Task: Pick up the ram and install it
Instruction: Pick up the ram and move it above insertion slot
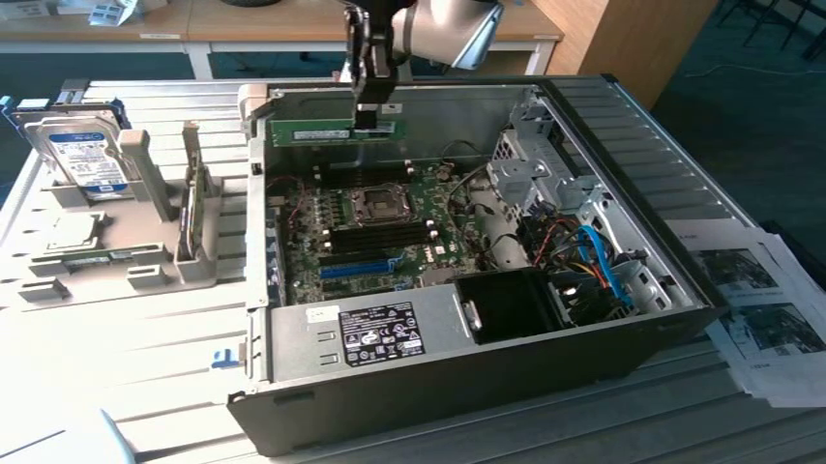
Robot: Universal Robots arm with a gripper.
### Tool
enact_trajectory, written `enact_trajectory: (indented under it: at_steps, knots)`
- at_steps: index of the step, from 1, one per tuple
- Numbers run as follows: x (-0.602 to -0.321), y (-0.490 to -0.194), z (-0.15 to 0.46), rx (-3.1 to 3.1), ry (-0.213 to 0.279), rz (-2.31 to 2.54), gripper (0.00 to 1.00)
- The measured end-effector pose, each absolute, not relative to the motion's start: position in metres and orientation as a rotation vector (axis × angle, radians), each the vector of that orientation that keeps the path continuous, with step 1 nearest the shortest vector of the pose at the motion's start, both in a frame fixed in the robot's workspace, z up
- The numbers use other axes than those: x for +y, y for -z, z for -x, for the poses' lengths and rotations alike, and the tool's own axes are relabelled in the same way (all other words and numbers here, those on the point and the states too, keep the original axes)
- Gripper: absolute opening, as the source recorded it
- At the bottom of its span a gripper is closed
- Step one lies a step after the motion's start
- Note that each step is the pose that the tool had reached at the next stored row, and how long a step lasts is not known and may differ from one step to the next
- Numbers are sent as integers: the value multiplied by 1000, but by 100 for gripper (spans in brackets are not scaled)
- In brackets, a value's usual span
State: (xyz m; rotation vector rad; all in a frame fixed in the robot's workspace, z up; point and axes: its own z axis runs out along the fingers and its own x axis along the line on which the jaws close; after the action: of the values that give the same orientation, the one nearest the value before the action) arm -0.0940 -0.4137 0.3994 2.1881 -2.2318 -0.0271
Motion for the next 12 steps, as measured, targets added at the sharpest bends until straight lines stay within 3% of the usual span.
enact_trajectory:
  at_steps: [12]
  knots:
    - [-414, -399, 59, -2232, 27, -2188, 12]
